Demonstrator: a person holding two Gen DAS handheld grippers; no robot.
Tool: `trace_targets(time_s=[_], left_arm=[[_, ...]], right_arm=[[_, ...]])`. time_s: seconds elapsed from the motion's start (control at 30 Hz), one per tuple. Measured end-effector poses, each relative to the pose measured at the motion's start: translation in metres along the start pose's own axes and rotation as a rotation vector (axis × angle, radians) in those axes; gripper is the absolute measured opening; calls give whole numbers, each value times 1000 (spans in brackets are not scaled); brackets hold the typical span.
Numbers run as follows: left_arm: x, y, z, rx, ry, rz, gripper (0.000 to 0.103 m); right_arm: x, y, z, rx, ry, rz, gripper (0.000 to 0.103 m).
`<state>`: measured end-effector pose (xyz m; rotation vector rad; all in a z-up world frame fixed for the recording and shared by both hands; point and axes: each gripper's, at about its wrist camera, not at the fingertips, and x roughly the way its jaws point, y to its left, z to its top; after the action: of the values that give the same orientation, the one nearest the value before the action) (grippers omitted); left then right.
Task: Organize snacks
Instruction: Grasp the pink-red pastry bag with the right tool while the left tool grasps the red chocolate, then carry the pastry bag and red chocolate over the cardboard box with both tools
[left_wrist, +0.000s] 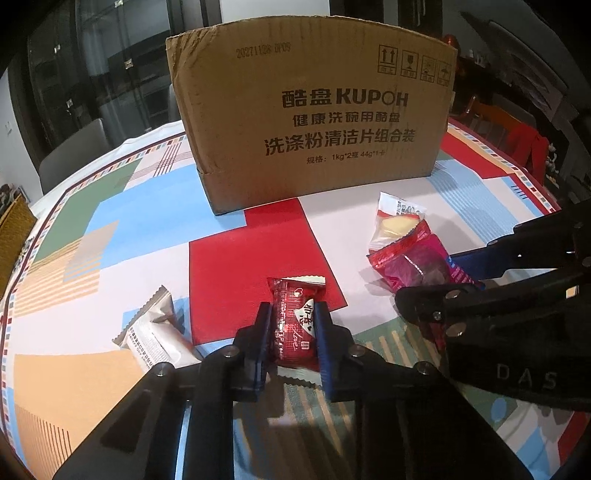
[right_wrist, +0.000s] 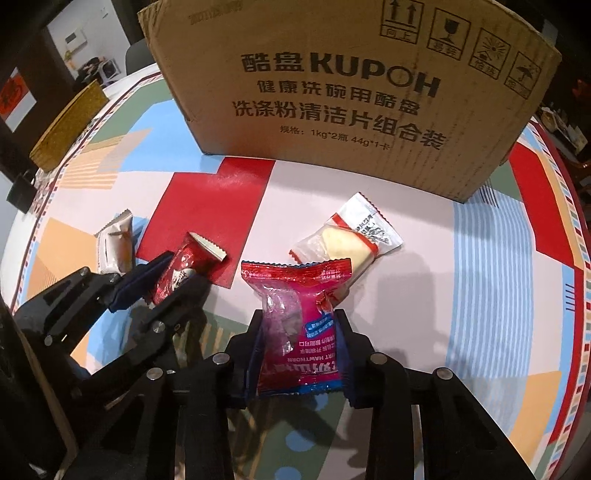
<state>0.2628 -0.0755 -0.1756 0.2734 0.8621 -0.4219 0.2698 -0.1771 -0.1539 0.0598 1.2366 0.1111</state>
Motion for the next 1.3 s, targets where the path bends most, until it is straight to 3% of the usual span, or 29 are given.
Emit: trace_targets(time_s=[1.3], left_arm=[[-63,6,19,-125,-31,74,22]], right_arm=[[-67,-15,-23,75,-140,-1,34]])
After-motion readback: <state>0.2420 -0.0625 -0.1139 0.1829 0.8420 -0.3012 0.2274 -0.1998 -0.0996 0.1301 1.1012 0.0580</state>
